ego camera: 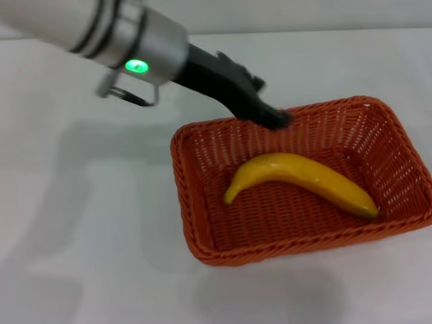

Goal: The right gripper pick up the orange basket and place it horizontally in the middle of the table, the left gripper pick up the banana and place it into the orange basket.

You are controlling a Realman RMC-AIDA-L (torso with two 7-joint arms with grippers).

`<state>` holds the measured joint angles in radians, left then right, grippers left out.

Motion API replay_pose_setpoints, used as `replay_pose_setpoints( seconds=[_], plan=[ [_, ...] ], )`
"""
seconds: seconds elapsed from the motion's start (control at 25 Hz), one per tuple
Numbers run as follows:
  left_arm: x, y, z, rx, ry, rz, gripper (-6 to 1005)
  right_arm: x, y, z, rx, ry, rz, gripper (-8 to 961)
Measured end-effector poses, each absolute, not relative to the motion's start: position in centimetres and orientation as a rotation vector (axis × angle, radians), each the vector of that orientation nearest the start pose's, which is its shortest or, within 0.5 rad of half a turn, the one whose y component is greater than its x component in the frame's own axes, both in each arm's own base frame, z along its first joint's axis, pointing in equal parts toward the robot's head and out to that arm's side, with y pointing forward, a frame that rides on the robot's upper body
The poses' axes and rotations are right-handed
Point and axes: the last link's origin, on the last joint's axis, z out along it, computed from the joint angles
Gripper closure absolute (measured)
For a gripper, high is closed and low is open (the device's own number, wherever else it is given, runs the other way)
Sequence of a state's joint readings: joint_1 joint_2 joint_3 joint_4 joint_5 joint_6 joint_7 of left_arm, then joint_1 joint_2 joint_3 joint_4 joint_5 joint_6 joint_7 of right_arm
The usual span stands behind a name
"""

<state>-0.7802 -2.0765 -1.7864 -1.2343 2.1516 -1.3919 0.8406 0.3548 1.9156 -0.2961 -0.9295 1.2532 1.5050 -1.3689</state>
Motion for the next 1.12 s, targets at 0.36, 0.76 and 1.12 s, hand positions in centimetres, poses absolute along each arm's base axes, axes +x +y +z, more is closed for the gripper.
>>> replay_pose_setpoints(
  seconds=[0.36, 0.76, 1.12],
  plan=[
    [-14.6, 36.5, 6.3, -2.608, -0.538, -0.502, 167, 34.8, 30.8, 19.4, -1.949, 0.857, 0.766, 218],
    [-24.1, 31.3, 12.3, -2.215, -0.568, -0.736, 167, 37.8, 28.6, 18.9, -1.778, 0.785, 0.843, 218],
    [-32.9, 26.2, 12.7, -1.881, -0.604, -0.865, 167, 40.6, 25.9, 16.4, -1.629, 0.72, 0.822, 218]
  ],
)
